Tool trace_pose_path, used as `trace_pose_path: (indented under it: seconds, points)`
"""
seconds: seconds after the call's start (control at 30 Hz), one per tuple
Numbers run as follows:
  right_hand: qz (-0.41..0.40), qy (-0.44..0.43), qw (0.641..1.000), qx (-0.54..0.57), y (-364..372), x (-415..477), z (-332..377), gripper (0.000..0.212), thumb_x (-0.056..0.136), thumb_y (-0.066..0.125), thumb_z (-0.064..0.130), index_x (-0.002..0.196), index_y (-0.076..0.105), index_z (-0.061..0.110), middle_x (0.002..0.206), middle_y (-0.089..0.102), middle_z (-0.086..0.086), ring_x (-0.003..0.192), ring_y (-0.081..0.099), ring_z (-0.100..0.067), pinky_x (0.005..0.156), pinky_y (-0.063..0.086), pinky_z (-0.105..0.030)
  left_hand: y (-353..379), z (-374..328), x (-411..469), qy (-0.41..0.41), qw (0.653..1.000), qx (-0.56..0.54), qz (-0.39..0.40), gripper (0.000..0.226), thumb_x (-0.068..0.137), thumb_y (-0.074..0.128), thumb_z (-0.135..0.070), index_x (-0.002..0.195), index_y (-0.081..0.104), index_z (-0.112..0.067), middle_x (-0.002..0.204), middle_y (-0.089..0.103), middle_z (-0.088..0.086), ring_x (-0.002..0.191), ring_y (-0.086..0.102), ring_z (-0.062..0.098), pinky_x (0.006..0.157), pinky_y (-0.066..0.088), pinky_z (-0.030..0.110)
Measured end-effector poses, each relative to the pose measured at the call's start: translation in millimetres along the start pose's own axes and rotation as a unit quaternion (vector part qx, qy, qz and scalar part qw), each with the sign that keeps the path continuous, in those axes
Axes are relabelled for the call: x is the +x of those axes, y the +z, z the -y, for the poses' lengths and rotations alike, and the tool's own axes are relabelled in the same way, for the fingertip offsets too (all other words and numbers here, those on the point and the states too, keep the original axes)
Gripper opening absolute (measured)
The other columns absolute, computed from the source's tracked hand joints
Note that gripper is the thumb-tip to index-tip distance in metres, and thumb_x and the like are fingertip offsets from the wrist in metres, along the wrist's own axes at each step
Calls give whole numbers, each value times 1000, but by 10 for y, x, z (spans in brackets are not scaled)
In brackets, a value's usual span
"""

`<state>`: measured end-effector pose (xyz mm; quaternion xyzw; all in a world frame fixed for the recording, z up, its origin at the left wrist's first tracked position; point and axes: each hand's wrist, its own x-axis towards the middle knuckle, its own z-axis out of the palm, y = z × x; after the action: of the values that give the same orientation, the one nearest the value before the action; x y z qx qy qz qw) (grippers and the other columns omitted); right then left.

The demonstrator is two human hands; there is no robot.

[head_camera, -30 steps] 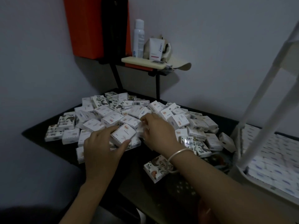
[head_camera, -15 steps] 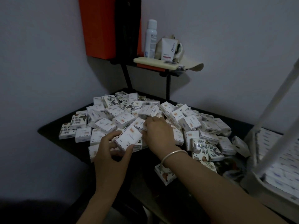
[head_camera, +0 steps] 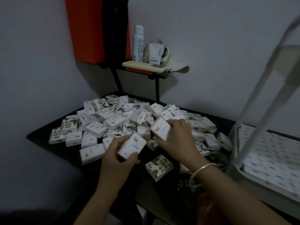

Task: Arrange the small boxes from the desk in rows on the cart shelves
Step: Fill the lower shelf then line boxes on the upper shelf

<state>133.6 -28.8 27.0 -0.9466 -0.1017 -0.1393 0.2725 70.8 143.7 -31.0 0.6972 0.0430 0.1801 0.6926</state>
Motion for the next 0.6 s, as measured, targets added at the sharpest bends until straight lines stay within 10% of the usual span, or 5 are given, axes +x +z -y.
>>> trace_pose_path:
  seconds: [0.27, 0.6]
  points:
    - [70, 1, 995, 77, -877, -653, -601, 89, 80, 74, 42, 141, 9, 47, 121, 60, 3, 102, 64, -18, 88, 53, -40, 726, -360, -357, -20, 985, -55, 159, 33, 85, 67, 3, 105, 58, -22, 94, 70, 0, 74, 71, 20, 58, 55, 22]
    - [-73, 190, 965, 163, -1860, -1433, -1503, 5, 97, 47, 37, 101, 46, 35, 84, 64, 2, 64, 59, -12, 55, 45, -29, 2031, -653, -949, 13, 940, -60, 335, 20, 85, 69, -13, 99, 59, -23, 92, 66, -12, 80, 67, 15, 65, 58, 30]
